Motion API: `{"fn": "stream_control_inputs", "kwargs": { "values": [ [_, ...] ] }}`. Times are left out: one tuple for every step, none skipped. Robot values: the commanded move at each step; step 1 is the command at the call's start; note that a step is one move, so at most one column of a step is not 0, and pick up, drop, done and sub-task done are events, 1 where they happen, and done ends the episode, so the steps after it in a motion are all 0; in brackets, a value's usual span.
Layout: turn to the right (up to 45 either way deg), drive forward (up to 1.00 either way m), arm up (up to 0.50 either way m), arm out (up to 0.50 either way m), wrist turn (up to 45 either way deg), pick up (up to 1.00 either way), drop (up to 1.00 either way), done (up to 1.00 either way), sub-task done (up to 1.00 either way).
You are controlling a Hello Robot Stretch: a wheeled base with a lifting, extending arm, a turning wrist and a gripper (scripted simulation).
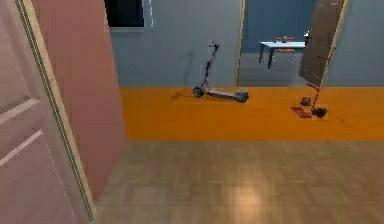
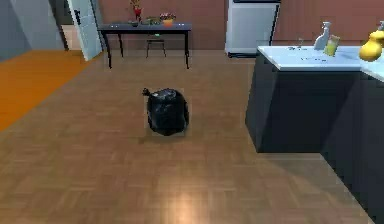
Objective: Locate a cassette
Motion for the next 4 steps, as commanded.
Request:
{"fn": "stream_control_inputs", "kwargs": {
  "values": [
    [45.0,0.00,0.00,0.00,0.0,0.00,0.00,0.00,0.00],
    [0.0,1.00,0.00,0.00,0.0,0.00,0.00,0.00,0.00],
    [0.0,1.00,0.00,0.00,0.0,0.00,0.00,0.00,0.00],
    [0.0,1.00,0.00,0.00,0.0,0.00,0.00,0.00,0.00]
  ]
}}
